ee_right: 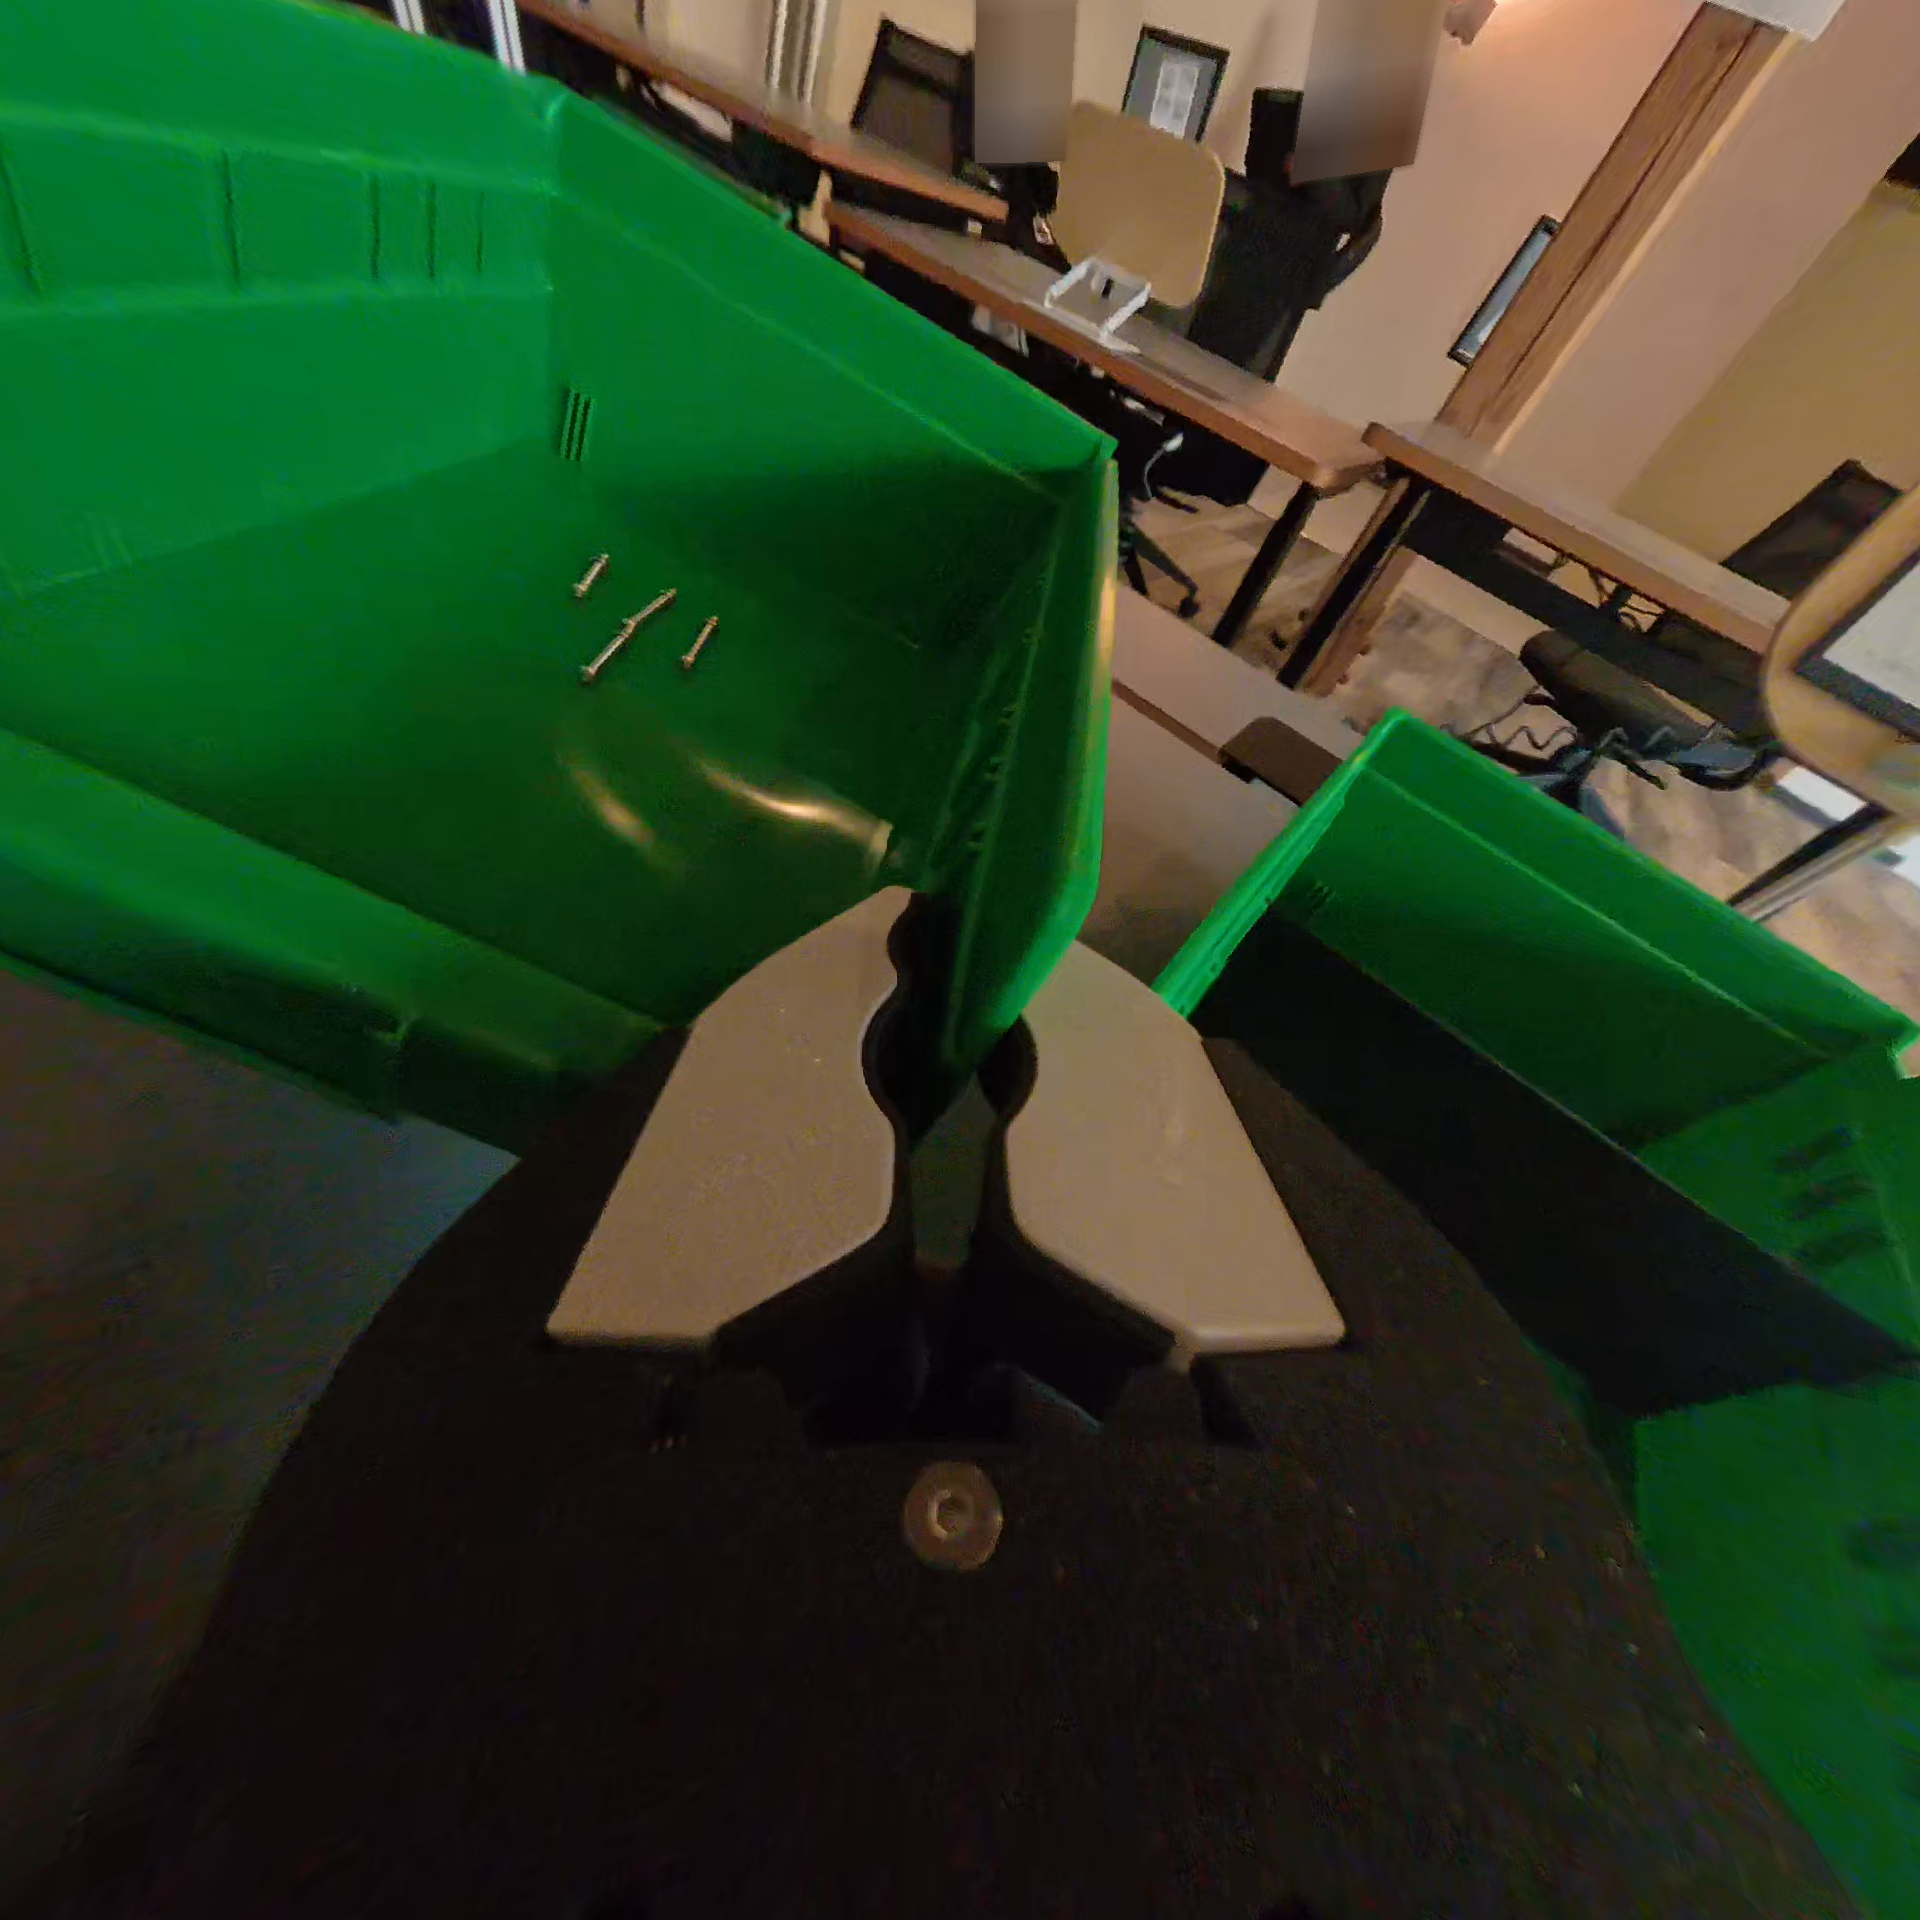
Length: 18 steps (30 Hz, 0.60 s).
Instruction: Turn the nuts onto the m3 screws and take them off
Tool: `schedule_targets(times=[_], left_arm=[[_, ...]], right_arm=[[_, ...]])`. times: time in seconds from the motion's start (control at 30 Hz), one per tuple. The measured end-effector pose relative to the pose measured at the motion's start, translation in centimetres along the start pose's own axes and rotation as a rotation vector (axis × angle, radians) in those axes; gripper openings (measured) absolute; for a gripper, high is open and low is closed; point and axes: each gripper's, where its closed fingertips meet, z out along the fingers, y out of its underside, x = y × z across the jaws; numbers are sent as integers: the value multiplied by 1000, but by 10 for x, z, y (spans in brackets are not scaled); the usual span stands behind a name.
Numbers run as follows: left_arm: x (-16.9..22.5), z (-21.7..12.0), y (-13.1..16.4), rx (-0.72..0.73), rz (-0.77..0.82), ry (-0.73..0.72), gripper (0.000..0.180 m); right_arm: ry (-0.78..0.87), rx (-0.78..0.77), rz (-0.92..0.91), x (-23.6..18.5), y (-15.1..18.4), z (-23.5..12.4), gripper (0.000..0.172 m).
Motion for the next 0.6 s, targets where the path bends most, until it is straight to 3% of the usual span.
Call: schedule_targets(times=[0.37,0.6], left_arm=[[0,23,49,-40,-146,84,5],[-6,38,61,-68,-215,104,5]], right_arm=[[83,-47,-172,-9,17,1,10],[55,-39,-151,-19,19,0,21]])
